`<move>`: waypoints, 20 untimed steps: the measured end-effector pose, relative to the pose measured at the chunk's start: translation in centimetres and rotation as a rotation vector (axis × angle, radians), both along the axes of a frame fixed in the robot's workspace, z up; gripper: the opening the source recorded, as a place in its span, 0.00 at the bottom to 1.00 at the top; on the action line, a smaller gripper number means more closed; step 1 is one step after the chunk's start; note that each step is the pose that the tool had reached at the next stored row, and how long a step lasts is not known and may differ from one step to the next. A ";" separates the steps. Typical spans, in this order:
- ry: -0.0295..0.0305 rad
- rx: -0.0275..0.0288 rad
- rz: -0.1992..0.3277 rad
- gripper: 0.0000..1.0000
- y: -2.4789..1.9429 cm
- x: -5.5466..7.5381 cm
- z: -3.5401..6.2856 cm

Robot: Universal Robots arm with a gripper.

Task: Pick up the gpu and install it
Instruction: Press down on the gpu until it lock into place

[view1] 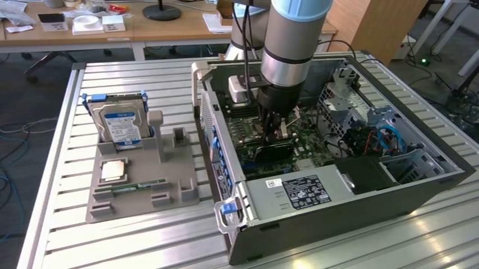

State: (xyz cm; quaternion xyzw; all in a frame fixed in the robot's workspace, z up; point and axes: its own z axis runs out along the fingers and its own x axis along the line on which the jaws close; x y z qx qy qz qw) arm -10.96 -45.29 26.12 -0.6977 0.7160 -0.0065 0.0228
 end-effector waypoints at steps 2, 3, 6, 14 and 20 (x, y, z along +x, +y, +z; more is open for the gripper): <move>0.0000 0.0001 0.000 0.11 0.00 0.0 -0.01; 0.0000 0.0001 0.000 0.11 0.00 0.0 -0.01; -0.0004 0.0003 0.000 0.11 0.01 0.0 -0.02; -0.0001 0.0003 0.000 0.11 0.00 -0.2 -0.03; 0.0000 0.0002 0.000 0.11 -0.16 -0.2 -0.05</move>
